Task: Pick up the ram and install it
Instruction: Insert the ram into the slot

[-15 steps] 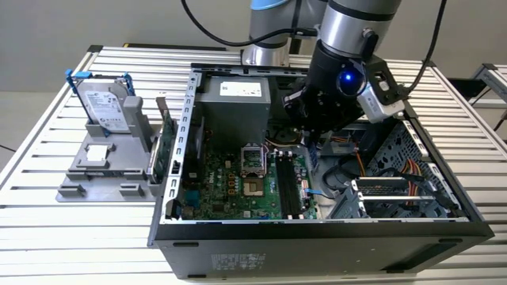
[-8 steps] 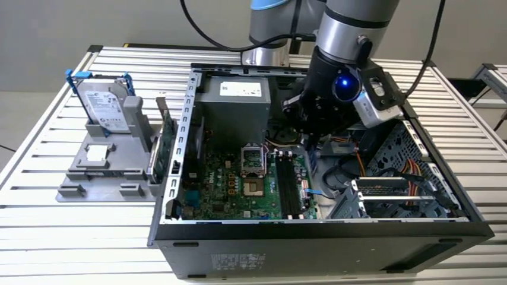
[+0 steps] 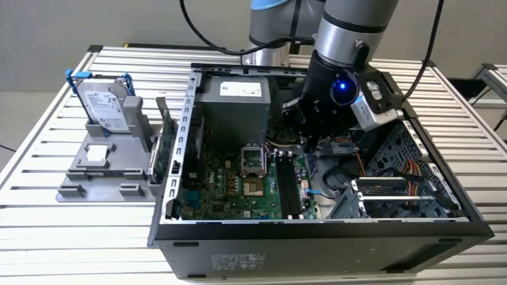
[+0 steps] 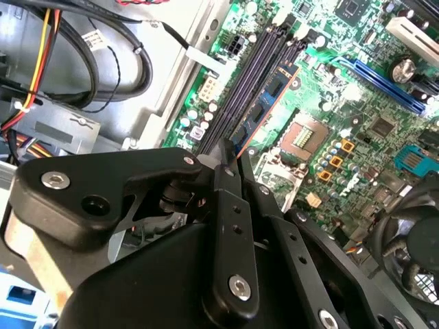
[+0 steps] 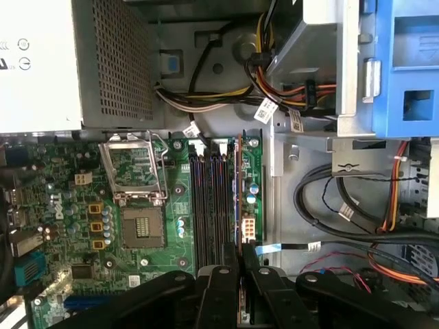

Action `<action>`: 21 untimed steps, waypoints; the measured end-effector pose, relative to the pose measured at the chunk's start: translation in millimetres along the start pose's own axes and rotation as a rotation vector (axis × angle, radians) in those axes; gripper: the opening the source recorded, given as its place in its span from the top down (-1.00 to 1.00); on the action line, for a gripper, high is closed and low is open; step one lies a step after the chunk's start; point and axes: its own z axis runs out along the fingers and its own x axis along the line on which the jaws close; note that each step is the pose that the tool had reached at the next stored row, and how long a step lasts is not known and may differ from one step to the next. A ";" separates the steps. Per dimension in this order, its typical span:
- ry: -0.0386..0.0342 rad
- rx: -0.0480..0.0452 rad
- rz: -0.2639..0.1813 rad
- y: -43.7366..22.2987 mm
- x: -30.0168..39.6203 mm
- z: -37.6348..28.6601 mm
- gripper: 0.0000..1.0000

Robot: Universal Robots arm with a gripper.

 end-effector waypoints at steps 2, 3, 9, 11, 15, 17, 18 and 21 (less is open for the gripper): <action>0.0000 -0.0004 0.000 0.2 0.0 1.3 1.00; 0.0000 -0.0003 0.000 0.2 0.0 2.1 1.00; 0.0013 0.0002 0.000 0.7 -0.1 8.9 1.00; 0.0019 0.0004 0.000 0.9 -0.2 11.7 1.00; 0.0022 0.0002 -0.001 1.1 -0.3 17.0 1.00; 0.0022 0.0002 -0.002 0.6 -0.3 18.0 1.00; 0.0021 0.0000 -0.003 0.6 -0.3 19.0 1.00; 0.0023 -0.0008 -0.005 0.4 -0.2 20.7 1.00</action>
